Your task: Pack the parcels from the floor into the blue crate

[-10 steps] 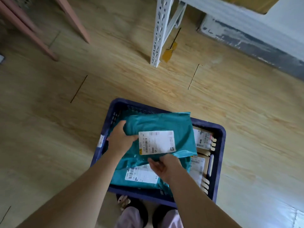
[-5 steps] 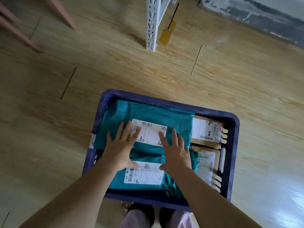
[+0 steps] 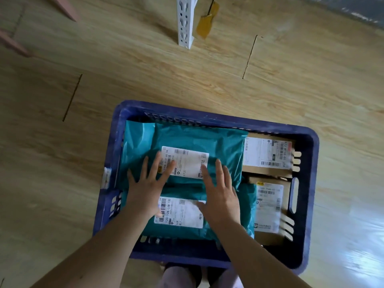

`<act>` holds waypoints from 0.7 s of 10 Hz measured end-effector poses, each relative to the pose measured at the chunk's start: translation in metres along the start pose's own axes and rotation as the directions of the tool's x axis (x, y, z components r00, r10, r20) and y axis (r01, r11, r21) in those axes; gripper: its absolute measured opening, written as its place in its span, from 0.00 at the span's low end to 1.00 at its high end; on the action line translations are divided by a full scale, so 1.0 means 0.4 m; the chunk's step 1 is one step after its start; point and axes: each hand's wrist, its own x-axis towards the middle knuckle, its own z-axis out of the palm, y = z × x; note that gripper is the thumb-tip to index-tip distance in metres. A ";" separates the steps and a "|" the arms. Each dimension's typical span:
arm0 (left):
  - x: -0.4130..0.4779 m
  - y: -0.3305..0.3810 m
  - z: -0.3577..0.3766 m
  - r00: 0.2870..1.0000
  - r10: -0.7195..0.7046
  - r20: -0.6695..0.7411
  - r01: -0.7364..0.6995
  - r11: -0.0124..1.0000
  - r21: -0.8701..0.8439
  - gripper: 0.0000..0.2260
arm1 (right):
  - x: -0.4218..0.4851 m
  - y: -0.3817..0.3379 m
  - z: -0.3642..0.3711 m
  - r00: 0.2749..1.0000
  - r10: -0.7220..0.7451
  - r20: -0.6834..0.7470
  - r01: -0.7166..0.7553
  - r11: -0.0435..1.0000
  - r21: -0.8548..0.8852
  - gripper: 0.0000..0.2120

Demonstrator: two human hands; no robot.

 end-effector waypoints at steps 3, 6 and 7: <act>-0.041 0.033 -0.041 0.993 0.066 -0.096 -0.069 0.997 -0.024 0.59 | -0.035 0.014 -0.027 0.864 0.473 0.175 -0.499 0.754 0.426 0.33; -0.087 0.034 -0.066 0.995 0.081 -0.054 -0.081 0.997 -0.001 0.55 | -0.079 0.022 -0.052 0.873 0.470 0.131 -0.473 0.751 0.461 0.23; -0.119 0.047 -0.096 0.989 0.076 -0.126 -0.078 0.997 -0.014 0.50 | -0.121 0.063 -0.102 0.900 0.425 0.092 -0.420 0.793 0.442 0.21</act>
